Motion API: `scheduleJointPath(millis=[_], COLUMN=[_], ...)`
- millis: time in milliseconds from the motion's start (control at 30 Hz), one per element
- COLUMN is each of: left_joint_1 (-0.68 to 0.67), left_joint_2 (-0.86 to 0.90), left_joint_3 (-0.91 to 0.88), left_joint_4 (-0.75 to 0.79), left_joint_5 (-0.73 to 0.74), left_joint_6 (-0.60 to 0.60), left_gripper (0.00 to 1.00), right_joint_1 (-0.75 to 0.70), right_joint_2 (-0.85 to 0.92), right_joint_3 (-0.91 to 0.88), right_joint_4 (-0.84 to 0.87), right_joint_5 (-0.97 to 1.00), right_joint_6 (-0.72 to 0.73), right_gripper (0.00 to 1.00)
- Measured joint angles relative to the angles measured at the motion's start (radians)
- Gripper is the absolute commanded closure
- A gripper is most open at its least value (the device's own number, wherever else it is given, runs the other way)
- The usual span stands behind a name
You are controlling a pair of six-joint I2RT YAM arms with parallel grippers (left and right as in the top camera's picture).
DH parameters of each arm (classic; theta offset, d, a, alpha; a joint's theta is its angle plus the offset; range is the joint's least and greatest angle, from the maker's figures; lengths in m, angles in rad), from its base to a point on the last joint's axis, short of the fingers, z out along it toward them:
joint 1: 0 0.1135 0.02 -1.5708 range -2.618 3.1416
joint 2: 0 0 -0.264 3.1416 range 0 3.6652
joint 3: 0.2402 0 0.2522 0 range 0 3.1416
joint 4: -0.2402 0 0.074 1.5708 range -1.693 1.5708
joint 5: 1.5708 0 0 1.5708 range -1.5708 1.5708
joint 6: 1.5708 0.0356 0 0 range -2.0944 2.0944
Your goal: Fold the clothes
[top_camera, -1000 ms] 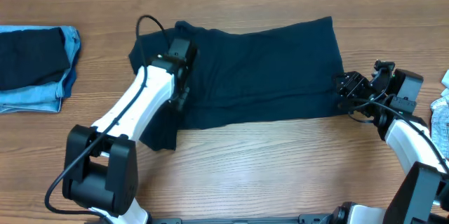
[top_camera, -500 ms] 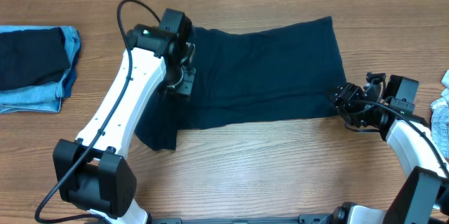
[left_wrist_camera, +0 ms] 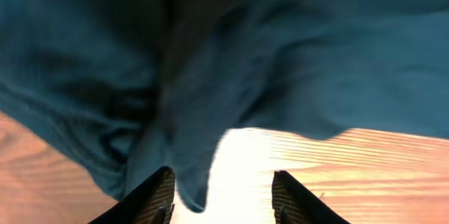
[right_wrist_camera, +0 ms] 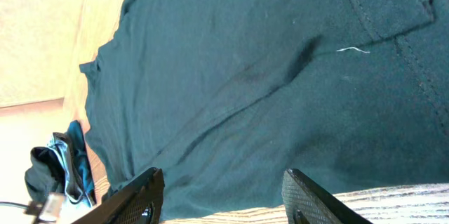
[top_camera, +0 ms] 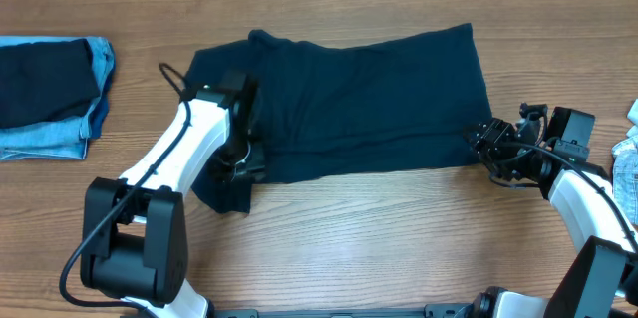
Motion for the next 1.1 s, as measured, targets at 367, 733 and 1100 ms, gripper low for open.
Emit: scheduleJointPath(millis=[367,733,1100], left_joint_1=[0.010,0.009,0.046], left_joint_2=[0.000,0.000,0.000], left_joint_3=[-0.119,-0.129,-0.019], left_joint_4=[0.071,0.098,-0.095], left_joint_5=[-0.048,-0.056,-0.113], left_joint_6=[-0.056,-0.070,-0.040], left_gripper=[0.68,0.96,0.95], right_joint_1=[0.000,0.000,0.000], right_joint_2=[0.000,0.000,0.000], right_joint_3=[0.000,0.000,0.000], right_joint_4=[-0.001,0.000,0.000], right_joint_5=[-0.002,-0.002,-0.002], right_joint_6=[0.000,0.000,0.000], right_gripper=[0.43,0.44,0.45])
